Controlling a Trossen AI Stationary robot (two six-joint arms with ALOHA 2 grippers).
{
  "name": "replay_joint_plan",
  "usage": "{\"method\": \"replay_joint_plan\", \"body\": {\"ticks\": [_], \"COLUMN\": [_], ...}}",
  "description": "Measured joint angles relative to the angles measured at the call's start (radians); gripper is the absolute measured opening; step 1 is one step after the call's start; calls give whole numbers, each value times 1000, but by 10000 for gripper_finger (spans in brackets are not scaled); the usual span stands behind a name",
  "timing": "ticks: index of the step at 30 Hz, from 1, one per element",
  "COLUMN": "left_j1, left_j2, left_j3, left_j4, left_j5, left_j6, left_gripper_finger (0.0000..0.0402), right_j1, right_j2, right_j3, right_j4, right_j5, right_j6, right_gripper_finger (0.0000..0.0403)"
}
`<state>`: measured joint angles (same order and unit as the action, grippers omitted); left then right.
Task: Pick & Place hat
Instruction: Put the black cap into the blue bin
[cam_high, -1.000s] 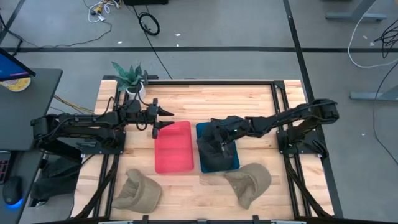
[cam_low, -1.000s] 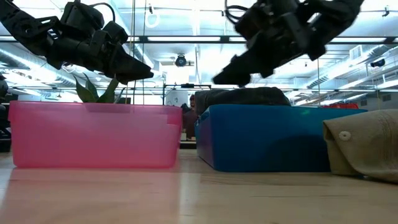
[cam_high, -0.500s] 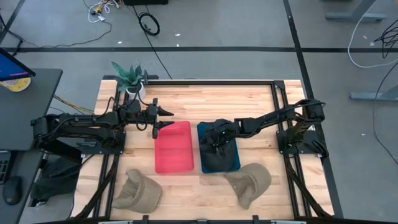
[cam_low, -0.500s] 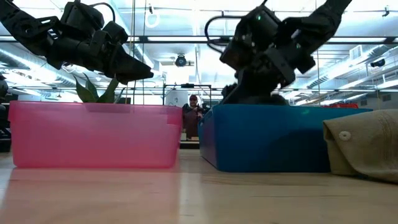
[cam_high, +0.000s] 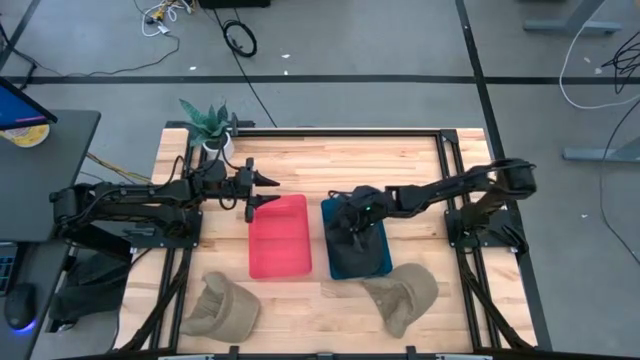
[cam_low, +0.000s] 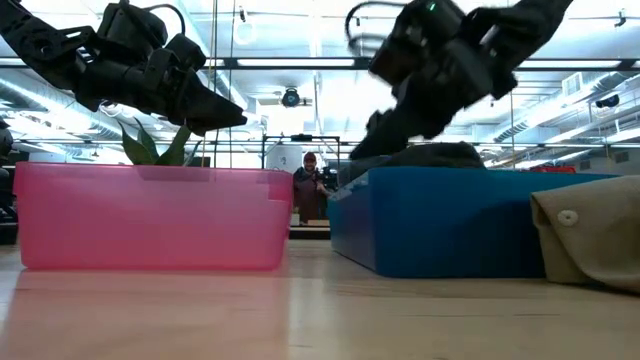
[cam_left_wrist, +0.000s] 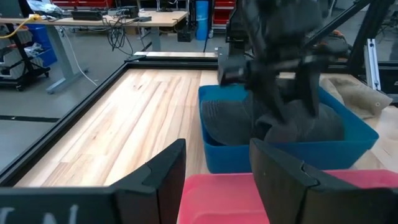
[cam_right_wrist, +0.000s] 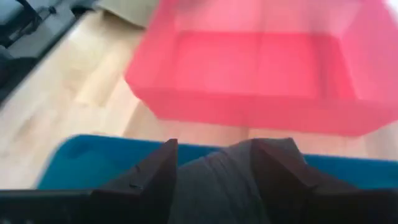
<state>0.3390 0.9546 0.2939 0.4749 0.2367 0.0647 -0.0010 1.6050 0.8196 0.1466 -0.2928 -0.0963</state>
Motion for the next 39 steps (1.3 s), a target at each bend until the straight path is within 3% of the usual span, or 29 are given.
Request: {"method": "replay_joint_plan", "body": {"ticks": [5, 12, 16, 21, 28, 33, 39], "left_j1": [0, 0, 0, 0, 0, 0, 0], "left_j2": [0, 0, 0, 0, 0, 0, 0], "left_j3": [0, 0, 0, 0, 0, 0, 0], "left_j4": [0, 0, 0, 1, 1, 3, 4], "left_j5": [0, 0, 0, 0, 0, 0, 0], "left_j6": [0, -1, -1, -1, -2, -2, -2], "left_gripper_finger": [181, 181, 181, 181, 181, 181, 181], "right_j1": [0, 0, 1, 10, 10, 11, 10], "right_j2": [-137, -322, -394, -375, -214, -125, -139], "right_j3": [0, 0, 1, -7, -134, -148, -149], "right_j4": [-116, -543, -668, -674, -416, -340, -354], "right_j5": [0, 164, 192, 242, 248, 239, 233], "right_j6": [-5, 72, 119, 118, 111, 119, 119], "right_gripper_finger": [205, 206, 206, 206, 206, 206, 206]}}
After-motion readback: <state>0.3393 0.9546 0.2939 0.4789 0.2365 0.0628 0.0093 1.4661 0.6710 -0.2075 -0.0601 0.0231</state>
